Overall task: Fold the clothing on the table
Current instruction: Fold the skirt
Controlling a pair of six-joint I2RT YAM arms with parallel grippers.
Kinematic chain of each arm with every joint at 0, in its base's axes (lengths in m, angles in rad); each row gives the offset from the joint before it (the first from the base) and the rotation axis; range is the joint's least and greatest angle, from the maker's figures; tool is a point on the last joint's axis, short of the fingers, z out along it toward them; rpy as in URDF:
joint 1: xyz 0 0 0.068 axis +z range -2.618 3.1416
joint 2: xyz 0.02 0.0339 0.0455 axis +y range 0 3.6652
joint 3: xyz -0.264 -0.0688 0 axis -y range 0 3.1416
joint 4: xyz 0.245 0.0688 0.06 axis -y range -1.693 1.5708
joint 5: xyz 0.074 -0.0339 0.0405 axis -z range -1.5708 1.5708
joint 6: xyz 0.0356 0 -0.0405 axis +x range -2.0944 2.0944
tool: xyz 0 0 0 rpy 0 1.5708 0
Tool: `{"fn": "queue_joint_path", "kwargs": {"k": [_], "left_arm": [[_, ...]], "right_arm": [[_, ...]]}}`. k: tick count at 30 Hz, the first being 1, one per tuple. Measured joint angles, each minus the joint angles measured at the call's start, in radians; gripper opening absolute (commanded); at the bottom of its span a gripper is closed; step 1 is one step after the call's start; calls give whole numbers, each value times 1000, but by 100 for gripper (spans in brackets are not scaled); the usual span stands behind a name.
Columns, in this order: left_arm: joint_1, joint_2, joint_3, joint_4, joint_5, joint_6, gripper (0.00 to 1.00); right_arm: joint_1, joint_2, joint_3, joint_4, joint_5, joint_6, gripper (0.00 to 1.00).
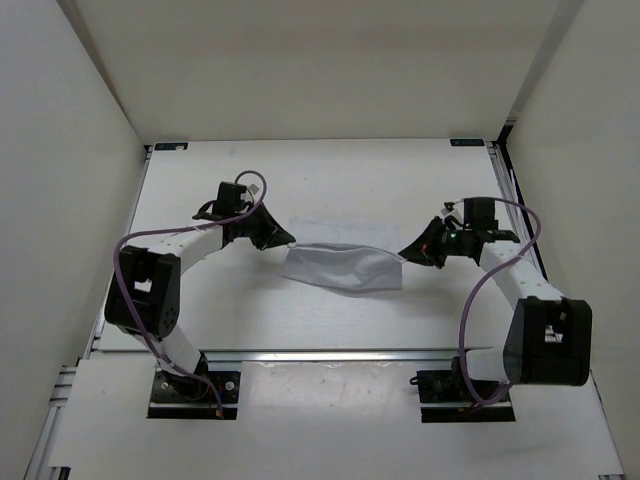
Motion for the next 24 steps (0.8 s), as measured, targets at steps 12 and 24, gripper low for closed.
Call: {"fn": "queue_joint_path", "kwargs": {"k": [12,24], "left_arm": [[32,81,68,-8,-45,1,0],[58,130,81,-5,-48,-2,13]], "right_arm": [[-5,222,166,18,33,-45,1],[-6,389,293,35,11,-55,18]]}}
